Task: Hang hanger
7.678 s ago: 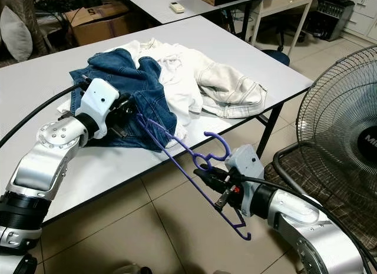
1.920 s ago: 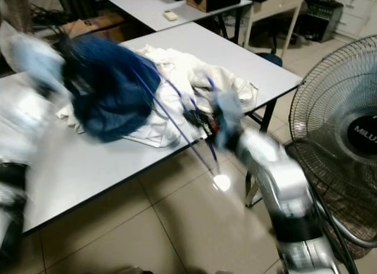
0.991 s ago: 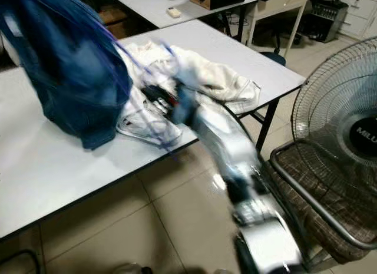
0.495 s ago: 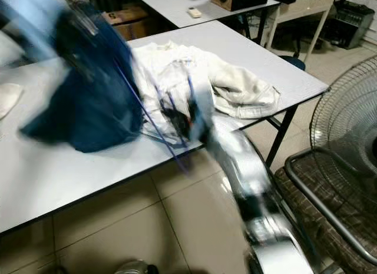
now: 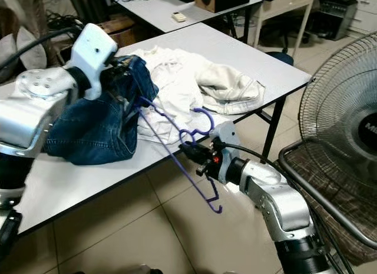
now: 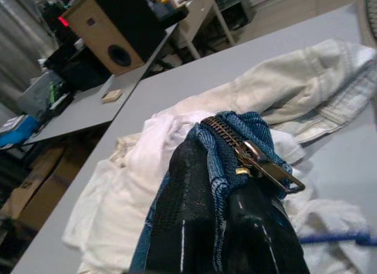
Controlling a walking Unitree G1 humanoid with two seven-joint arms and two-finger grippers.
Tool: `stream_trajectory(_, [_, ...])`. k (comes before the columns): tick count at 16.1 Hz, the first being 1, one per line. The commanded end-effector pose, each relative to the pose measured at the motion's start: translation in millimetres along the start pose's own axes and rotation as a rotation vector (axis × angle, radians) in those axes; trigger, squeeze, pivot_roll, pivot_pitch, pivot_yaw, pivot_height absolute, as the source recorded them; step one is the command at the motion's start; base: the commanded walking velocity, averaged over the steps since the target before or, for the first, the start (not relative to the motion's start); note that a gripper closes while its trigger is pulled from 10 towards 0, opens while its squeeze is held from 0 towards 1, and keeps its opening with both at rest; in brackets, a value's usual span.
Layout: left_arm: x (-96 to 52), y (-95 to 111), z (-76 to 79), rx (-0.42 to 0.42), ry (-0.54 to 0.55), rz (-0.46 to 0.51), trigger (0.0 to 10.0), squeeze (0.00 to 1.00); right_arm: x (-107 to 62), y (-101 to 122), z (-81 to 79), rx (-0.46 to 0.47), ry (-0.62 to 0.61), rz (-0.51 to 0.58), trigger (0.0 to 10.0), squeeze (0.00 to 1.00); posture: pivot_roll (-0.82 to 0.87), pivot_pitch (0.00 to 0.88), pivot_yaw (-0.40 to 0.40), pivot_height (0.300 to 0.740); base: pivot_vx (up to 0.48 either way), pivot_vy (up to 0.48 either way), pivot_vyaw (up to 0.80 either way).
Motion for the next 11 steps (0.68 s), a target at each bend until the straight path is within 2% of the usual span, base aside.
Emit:
stream_trajectory(1, [-0.5,-1.9,-2.4,0.013,0.017,-0.011,0.0,0.0,3.6,1.3,-10.0,0.001,0.047,-0.005,10.0,0.0,-0.16,0.0,0.156,0.74,0.0,0.0,0.0])
stream_trajectory(2, [0.0,-3.6,0.8,0.027,0.005,-0.016,0.0,0.0,6.9,3.8,-11.9,-0.014,0.044,0.0,10.0,0.0,-0.16,0.0,0.153,0.74,0.0,0.0,0.0])
stream_trajectory(3, [0.0,-10.1,11.9,0.051,-0.048,-0.041,0.0,0.0,14.6,15.0,-8.8,-0.015,0.019,0.05,10.0,0.0,-0.16,0.0,0.15,0.74,0.0,0.0,0.0])
stream_trajectory(4, [-0.1,-15.3,16.7,0.07,-0.067,-0.061,0.0,0.0,18.3,22.0,-5.1,-0.01,-0.007,0.078,10.0,0.0,-0.17,0.0,0.15,0.74,0.0,0.0,0.0])
stream_trajectory(5, [-0.8,-29.5,23.1,0.136,-0.084,-0.115,0.0,0.0,26.6,39.5,9.6,0.019,-0.1,0.152,10.0,0.0,-0.17,0.0,0.143,0.74,0.0,0.0,0.0])
stream_trajectory(6, [-0.2,-33.5,30.0,0.155,-0.112,-0.117,1.6,0.0,31.3,45.8,13.2,0.06,-0.104,0.179,10.0,0.0,-0.17,0.0,0.139,0.74,0.0,0.0,0.0])
stream_trajectory(7, [1.6,-36.0,39.4,0.147,-0.147,-0.111,10.0,0.0,37.0,46.8,11.6,0.079,-0.081,0.182,10.0,0.0,-0.16,0.0,0.132,0.74,0.0,0.0,0.0])
stream_trajectory(9, [4.3,-45.6,53.6,0.099,-0.179,-0.125,10.0,0.0,48.4,44.2,5.8,0.086,-0.045,0.163,10.0,0.0,-0.16,0.0,0.128,0.74,0.0,0.0,0.0])
stream_trajectory(10, [1.5,-58.9,56.3,0.093,-0.165,-0.166,10.0,0.8,54.5,42.5,1.3,0.1,-0.018,0.154,10.0,0.0,-0.16,0.0,0.128,0.74,0.0,0.0,0.0])
stream_trajectory(11, [-2.6,-69.4,54.4,0.089,-0.13,-0.199,10.0,1.0,57.9,41.3,-0.9,0.104,-0.003,0.146,10.0,0.0,-0.16,0.0,0.124,0.74,0.0,0.0,0.0])
Point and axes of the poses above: a point about 5 cm out from each wrist's last joint towards the gripper, its own x axis pointing out of the wrist towards the gripper, its own y axis along the axis of the wrist's last joint, z = x × y, the point moved 3 cm from there along x, pointing out of the wrist towards the gripper, and after that the axes turned 1 degree about x, right-handed, at the moved point
